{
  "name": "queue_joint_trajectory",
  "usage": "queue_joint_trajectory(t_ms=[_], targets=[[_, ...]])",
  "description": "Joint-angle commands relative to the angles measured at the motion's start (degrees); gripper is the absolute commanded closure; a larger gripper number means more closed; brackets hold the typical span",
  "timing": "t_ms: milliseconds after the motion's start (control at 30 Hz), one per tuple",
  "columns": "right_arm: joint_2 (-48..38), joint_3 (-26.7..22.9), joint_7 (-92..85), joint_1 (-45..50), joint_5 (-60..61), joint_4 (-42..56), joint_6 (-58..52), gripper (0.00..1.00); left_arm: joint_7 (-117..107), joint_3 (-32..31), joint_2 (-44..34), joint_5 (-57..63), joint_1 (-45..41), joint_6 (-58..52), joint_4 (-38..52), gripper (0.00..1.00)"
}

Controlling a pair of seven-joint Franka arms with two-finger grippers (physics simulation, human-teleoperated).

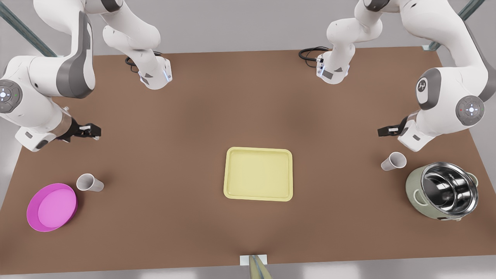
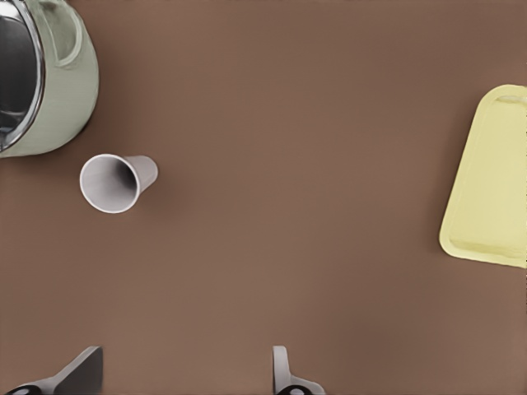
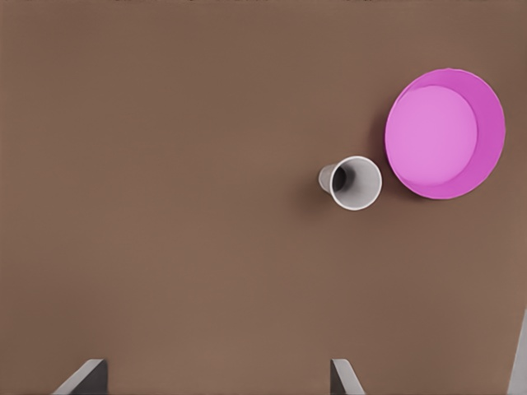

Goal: Use both arms to respectively pick up the white IKEA cups from the middle-left and middle-right positions, then place the white IKEA cups onto the middle-middle tray, ensuring that the cups remain upright and do not tip over

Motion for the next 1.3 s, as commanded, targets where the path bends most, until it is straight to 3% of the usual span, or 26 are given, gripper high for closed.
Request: queue_joint_trajectory(t_ms=[0, 67, 100, 167, 300, 533, 800, 833, 900, 967, 1000, 1033, 1067, 1133, 1200, 1267], targets=[[0.0, -0.12, -3.74, 0.0, 0.09, -0.05, 1.9, 0.0, 1.02, 0.06, -0.07, -0.38, -0.09, 1.63, 0.09, 0.0], [2.72, -0.21, -3.74, -0.18, 0.0, 1.35, 1.98, 0.0, 1.11, 0.32, 0.2, -0.38, -0.09, 1.72, 0.09, 0.0], [9.74, -1.7, -3.83, -1.32, 1.31, 5.31, 1.9, 0.0, 1.72, 2.86, 1.86, -0.38, -0.01, 4.0, -0.09, 0.0], [16.78, -1.88, -8.84, -7.74, 4.92, 5.93, 4.09, 0.0, 8.4, 8.84, 6.79, -0.47, 1.31, 11.56, -1.32, 0.0], [25.57, -1.97, -12.71, -13.62, 4.31, 6.1, 13.14, 0.0, 15.08, 12.62, 13.99, -0.47, 5.97, 26.06, -4.66, 0.0], [32.08, -1.97, -15.08, -18.02, 4.48, 5.31, 25.1, 0.0, 13.06, 13.06, 16.46, -1.44, 7.99, 43.29, -17.14, 0.0], [34.8, -1.97, -15.08, -19.43, 4.83, 2.24, 32.65, 0.0, 13.06, 13.85, 16.72, -1.44, 8.08, 42.94, -20.74, 0.0], [34.98, -1.97, -14.99, -19.43, 4.74, 1.18, 34.06, 0.0, 12.89, 13.85, 16.81, -1.44, 8.08, 42.94, -20.66, 0.2], [35.77, -1.97, -14.99, -19.43, 4.74, 1.09, 34.24, 0.0, 11.14, 13.85, 16.81, -1.53, 7.73, 42.94, -20.66, 0.48], [36.03, -1.97, -14.99, -19.87, 4.74, 1.01, 34.24, 0.0, 9.99, 13.85, 17.16, -5.12, 7.64, 42.94, -20.57, 0.52], [36.03, -1.97, -15.08, -20.13, 4.75, 0.83, 34.24, 0.04, 9.9, 13.85, 17.51, -5.48, 7.64, 43.2, -20.48, 0.55], [35.86, -1.97, -16.31, -20.4, 4.66, 0.65, 34.15, 0.38, 9.9, 13.85, 17.69, -6.45, 7.55, 43.29, -20.39, 0.63], [35.86, -1.97, -18.33, -20.4, 4.66, 0.66, 33.98, 0.55, 9.99, 13.77, 17.95, -6.36, 7.47, 43.29, -20.22, 0.68], [35.68, -1.88, -18.42, -20.13, 4.57, 0.65, 33.45, 0.74, 9.99, 13.77, 17.87, -6.36, 7.03, 43.2, -19.87, 0.69], [35.51, -1.62, -18.42, -19.61, 4.57, 0.65, 33.36, 0.79, 9.37, 13.77, 17.08, -6.45, 6.06, 43.2, -19.78, 0.78], [35.16, -1.44, -18.33, -18.64, 4.57, 0.57, 32.22, 0.79, 5.33, 13.68, 15.23, -6.45, 2.99, 43.12, -19.43, 0.79]])
